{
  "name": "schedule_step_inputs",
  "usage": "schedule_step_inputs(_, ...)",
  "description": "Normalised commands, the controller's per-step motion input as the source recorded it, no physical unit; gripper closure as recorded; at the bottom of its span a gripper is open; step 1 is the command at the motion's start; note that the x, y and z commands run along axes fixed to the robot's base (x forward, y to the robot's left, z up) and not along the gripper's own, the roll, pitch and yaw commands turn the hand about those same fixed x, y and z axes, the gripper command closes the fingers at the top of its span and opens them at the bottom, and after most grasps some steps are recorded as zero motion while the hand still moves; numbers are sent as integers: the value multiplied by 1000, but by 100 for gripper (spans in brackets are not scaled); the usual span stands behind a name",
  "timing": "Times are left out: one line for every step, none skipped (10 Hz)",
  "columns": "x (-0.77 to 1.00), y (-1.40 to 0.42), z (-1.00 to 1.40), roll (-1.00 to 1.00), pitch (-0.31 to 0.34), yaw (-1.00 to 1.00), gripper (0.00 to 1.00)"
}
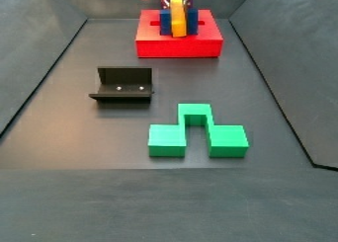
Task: Pick up the yellow object. Move up. Move to above the board. Insert the yellow object.
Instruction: Insert the yellow object.
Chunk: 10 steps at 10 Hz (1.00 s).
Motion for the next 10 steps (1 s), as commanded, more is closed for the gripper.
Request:
schedule_step_inputs(40, 0, -394, 204, -1, 171, 100)
schedule_step_inputs(129, 20, -189, 191, 0, 163, 100)
schedule_step_inputs(217, 137, 0, 171, 0, 194, 100)
schedule_step_inputs(126, 94, 0, 143, 0, 237, 100)
schedule_step_inputs(-29, 0, -83, 101, -19, 103, 100)
schedule_step_inputs(-120, 0, -263, 109, -54, 109, 100)
schedule_step_inputs(-89, -31, -309, 90, -41, 151, 100)
schedule_step_inputs(-17, 0, 0, 0, -3, 0, 100)
schedule_step_inputs(-60, 0, 0, 0, -27, 9, 100)
schedule_step_inputs(-20, 0, 0, 0, -11, 0, 100)
